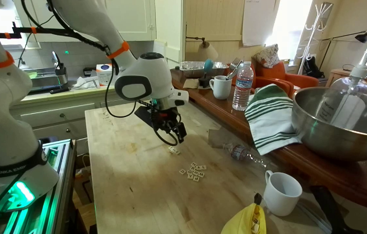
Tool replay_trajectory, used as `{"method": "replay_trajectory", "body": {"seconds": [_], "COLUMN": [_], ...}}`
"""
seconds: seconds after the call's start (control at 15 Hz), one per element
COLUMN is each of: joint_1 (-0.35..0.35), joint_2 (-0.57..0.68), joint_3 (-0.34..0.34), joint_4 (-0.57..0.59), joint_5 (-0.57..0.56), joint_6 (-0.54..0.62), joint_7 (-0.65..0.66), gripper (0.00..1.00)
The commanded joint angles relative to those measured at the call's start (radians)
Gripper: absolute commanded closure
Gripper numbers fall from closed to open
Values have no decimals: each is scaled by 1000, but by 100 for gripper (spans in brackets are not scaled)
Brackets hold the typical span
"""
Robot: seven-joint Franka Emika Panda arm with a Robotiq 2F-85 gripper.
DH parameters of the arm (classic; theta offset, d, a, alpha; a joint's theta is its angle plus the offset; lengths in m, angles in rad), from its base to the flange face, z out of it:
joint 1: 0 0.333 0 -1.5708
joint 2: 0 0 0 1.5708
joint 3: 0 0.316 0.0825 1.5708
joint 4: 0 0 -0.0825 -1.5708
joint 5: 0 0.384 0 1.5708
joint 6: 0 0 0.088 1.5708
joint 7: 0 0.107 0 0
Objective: Use the tiles to create the word 'The'.
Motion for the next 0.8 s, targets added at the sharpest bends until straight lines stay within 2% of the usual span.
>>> {"method": "replay_trajectory", "body": {"seconds": [0.0, 0.47, 0.6, 0.67, 0.73], "joint_1": [81, 139, 147, 142, 145], "joint_2": [-41, -52, -58, -26, -30], "joint_3": [-74, -146, -155, -148, -151], "joint_4": [-28, -19, -18, -8, -7], "joint_5": [-73, -202, -215, -180, -185], "joint_6": [-35, -75, -89, -43, -48], "joint_7": [141, 299, 317, 271, 280], "gripper": [0, 0, 0, 0, 0]}}
